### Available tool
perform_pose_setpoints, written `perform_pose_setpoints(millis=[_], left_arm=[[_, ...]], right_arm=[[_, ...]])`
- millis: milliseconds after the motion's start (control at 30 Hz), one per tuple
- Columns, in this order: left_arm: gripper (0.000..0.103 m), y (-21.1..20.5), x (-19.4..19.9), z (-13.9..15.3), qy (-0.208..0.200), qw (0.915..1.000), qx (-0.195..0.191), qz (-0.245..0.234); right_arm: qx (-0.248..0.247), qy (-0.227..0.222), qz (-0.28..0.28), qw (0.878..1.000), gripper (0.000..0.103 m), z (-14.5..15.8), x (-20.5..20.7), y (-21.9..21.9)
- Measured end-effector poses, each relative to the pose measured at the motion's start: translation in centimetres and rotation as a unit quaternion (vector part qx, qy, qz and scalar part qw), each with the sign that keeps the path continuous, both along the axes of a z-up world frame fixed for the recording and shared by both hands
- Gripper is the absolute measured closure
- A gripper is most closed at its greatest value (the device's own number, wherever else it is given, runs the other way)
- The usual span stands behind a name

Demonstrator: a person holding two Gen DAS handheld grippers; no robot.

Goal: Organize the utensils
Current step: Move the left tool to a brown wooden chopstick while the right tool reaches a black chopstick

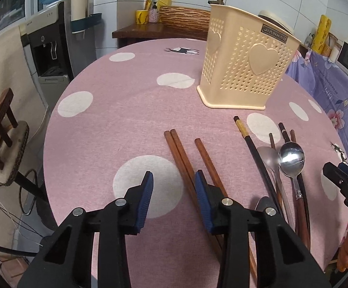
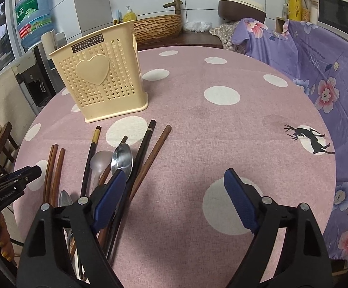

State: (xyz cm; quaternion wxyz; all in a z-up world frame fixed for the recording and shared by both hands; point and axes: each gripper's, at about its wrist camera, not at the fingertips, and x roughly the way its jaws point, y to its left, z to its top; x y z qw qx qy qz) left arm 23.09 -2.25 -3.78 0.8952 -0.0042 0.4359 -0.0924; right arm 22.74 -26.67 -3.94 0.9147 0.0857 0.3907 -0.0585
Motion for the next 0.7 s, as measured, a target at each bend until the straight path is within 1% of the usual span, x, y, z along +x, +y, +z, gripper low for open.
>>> perform_pose_setpoints(millis=[100, 167, 300, 367, 433, 533, 600, 700], left_arm=[[0.068, -0.4, 0.3, -0.6, 0.008, 0.9999, 0.012, 0.002], [0.068, -0.4, 0.3, -1.0, 0.012, 0.9998, 0.013, 0.004], [0.067, -0.4, 0.4, -0.9, 0.007, 0.9998, 0.018, 0.010], [0.067, -0.6, 0.8, -1.0, 0.004, 0.9994, 0.032, 0.012], [0.067, -0.2, 1.1, -1.1, 0.012, 0.9996, 0.025, 0.010], [0.070, 0.4, 1.2, -1.2, 0.010, 0.9992, 0.036, 0.014], [0.070, 0.5, 1.6, -1.1, 0.015, 0.9992, 0.033, 0.016], [0.070, 0.1, 2.3, -1.1, 0.019, 0.9993, 0.029, 0.015]], right_arm=[[0.001, 0.000, 0.001, 1.000, 0.019, 0.0, -0.2, 0.0], [0.000, -0.002, 0.002, 1.000, 0.019, 0.1, -0.2, 0.0], [-0.005, -0.004, 0.000, 1.000, 0.019, 0.2, 0.0, 0.1], [-0.008, -0.002, -0.001, 1.000, 0.019, 0.3, 0.3, 0.2], [-0.011, -0.001, -0.002, 1.000, 0.019, 0.3, 0.4, 0.1], [-0.013, 0.002, -0.010, 1.000, 0.019, 0.2, 0.7, -0.4], [-0.001, 0.010, -0.017, 1.000, 0.019, 0.1, 1.3, -1.0], [0.026, 0.024, -0.020, 0.999, 0.025, -0.1, 2.7, -1.4]])
